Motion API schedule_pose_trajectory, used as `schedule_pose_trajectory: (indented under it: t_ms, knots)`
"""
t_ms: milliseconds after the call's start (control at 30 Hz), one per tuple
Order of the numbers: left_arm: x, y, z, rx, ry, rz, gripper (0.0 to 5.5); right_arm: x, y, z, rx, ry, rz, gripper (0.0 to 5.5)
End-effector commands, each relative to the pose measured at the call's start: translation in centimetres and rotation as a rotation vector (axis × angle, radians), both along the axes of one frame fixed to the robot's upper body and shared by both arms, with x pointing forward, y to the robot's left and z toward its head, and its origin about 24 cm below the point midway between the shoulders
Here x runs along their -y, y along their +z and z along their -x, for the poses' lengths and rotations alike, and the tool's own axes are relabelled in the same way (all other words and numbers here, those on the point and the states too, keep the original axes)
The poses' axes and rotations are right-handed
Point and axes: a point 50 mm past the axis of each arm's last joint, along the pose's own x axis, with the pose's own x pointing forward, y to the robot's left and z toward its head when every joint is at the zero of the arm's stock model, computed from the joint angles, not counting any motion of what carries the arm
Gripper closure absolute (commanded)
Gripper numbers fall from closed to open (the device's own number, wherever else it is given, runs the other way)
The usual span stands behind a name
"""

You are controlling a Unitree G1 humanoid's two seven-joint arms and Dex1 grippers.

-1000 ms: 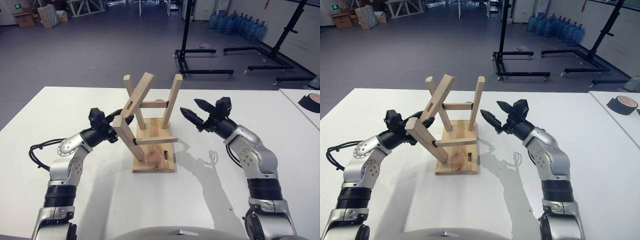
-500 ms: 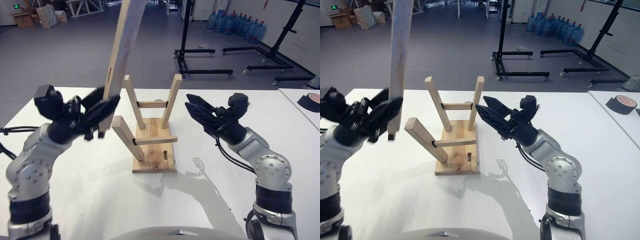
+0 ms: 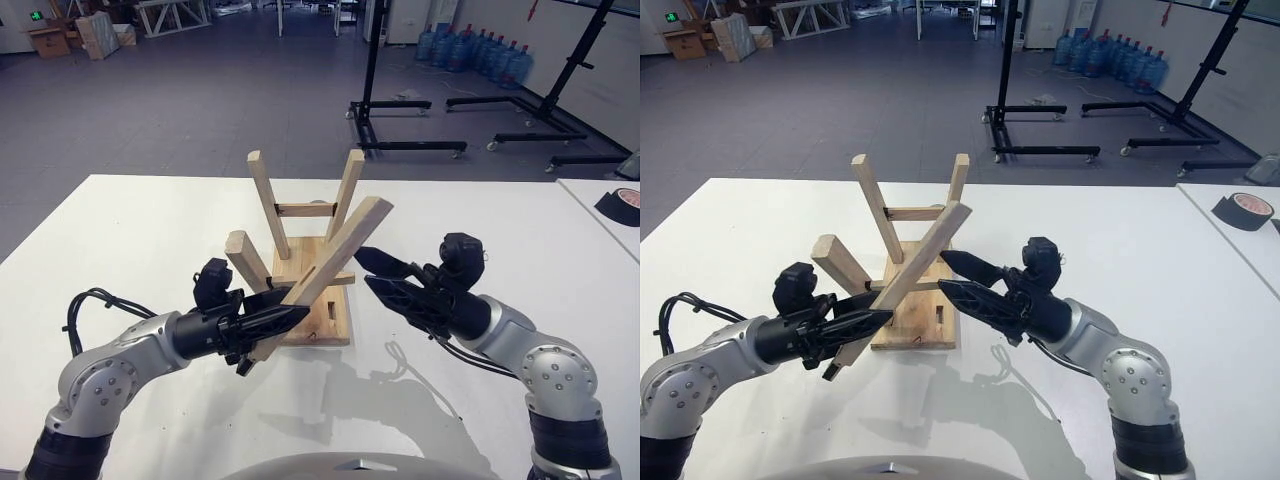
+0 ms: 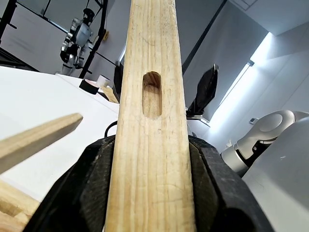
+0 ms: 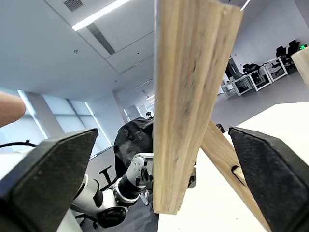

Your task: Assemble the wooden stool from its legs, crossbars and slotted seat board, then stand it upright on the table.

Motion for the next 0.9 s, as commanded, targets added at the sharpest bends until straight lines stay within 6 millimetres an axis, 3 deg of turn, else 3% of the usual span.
schedule_pose_trajectory:
  t_ms: [33,167,667,900]
  knots:
    - [0.4,-0.8,-0.1,0.036,-0.029,-0.051,3.48,-0.8,-0.9,-0.7,-0.031,0.001,0.018,0.52]
    - [0.3,-0.9,-0.4,0.071,-0.056,-0.078,3.48,-1.5,-1.2,-0.6,-0.041,0.049,0.039,0.52]
    - [0.6,-0.3,0.4,0.096,-0.087,-0.026,3.48,-1.8,-0.9,-0.1,-0.107,0.093,-0.074,3.26]
    - [0.8,-0.6,0.1,0.051,-0.075,-0.050,3.48,-1.7,-0.3,-0.1,-0.066,0.087,-0.087,3.36]
